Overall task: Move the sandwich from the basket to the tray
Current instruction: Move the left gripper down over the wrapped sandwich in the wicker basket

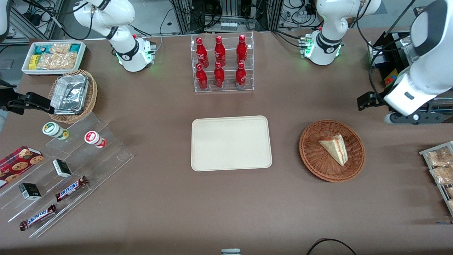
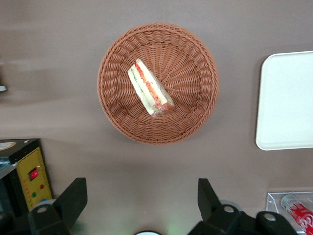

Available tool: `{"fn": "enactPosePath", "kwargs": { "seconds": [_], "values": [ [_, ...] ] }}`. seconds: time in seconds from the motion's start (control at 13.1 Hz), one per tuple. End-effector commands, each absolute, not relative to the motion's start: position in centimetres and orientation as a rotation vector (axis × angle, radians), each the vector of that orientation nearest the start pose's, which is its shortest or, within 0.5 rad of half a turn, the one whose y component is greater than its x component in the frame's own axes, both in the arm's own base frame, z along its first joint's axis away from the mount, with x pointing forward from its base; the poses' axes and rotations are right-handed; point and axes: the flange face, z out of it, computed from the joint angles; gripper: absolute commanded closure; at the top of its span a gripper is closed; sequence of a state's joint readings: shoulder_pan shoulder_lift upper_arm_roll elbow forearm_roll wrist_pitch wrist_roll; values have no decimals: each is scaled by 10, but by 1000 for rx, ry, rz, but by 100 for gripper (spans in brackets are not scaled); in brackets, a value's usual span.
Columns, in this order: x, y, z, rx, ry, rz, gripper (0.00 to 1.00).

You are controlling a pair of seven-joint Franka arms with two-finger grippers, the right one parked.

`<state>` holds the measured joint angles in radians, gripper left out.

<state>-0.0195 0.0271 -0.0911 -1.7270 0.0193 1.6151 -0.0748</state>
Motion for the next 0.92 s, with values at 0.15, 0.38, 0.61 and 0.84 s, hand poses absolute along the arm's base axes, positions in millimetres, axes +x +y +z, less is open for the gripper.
{"fn": "enactPosePath", "kwargs": {
  "seconds": [0.15,0.38,0.61,0.84],
  "values": [
    [544,-58,471,-3123,75,148,0],
    [534,-56,422,-3130,72,69,0],
    [528,-52,386,-3136,61,-12,0],
    [531,-45,363,-3142,21,-70,0]
  ]
}}
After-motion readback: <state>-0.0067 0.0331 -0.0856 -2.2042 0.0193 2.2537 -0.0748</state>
